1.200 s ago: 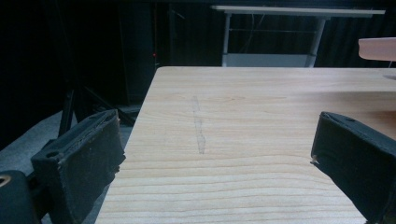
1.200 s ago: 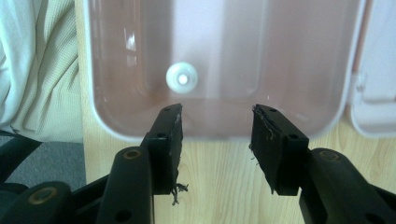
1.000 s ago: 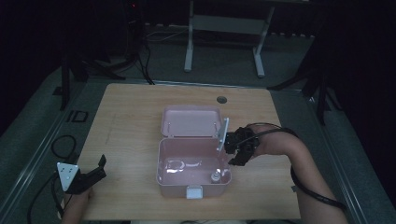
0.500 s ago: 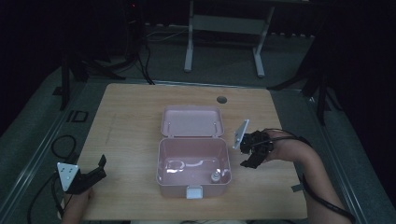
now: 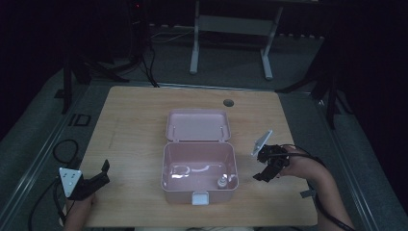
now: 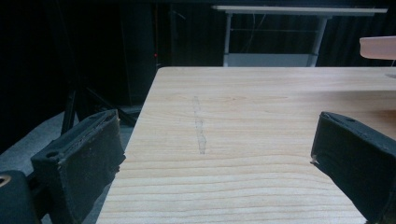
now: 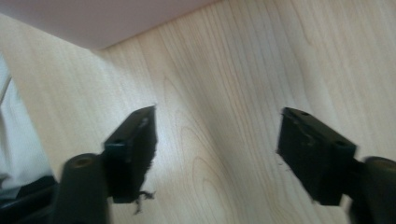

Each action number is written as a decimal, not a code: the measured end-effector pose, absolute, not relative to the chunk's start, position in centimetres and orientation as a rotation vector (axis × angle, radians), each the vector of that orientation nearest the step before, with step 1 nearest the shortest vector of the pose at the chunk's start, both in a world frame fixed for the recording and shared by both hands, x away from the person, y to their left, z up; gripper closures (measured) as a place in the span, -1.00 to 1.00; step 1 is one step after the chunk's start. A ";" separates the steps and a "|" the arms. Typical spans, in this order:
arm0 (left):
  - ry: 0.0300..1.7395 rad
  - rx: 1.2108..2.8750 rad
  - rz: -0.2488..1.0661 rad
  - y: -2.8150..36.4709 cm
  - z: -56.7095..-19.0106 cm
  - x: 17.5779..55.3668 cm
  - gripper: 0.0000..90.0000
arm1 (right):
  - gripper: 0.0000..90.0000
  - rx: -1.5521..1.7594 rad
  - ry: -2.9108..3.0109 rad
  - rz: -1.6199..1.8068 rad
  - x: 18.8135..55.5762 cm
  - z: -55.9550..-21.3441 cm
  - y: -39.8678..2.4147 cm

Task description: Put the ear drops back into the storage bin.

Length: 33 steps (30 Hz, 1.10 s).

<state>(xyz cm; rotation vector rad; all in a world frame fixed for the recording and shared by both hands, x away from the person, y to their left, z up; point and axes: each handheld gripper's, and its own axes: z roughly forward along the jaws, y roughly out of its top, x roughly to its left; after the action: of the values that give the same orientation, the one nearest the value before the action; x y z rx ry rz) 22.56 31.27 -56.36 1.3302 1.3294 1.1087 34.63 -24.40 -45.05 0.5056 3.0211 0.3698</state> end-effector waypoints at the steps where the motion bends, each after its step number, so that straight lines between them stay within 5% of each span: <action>1: 1.330 1.329 1.108 31.3 -56.4 22.6 -0.95 | -0.53 0.519 3.014 0.377 34.7 -45.5 -24.6; 4: 1.329 1.329 1.107 31.3 -56.4 22.6 -0.95 | -0.71 0.555 3.005 0.399 34.7 -46.4 -25.2; 33: 1.327 1.331 1.107 31.3 -56.4 22.5 -0.95 | -0.74 1.079 2.440 0.841 34.7 -52.9 -33.3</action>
<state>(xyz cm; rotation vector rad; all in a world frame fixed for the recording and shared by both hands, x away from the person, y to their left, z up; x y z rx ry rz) 22.55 31.29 -56.37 1.3305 1.3270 1.1068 34.67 -33.26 -52.87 1.0785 2.4399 0.8412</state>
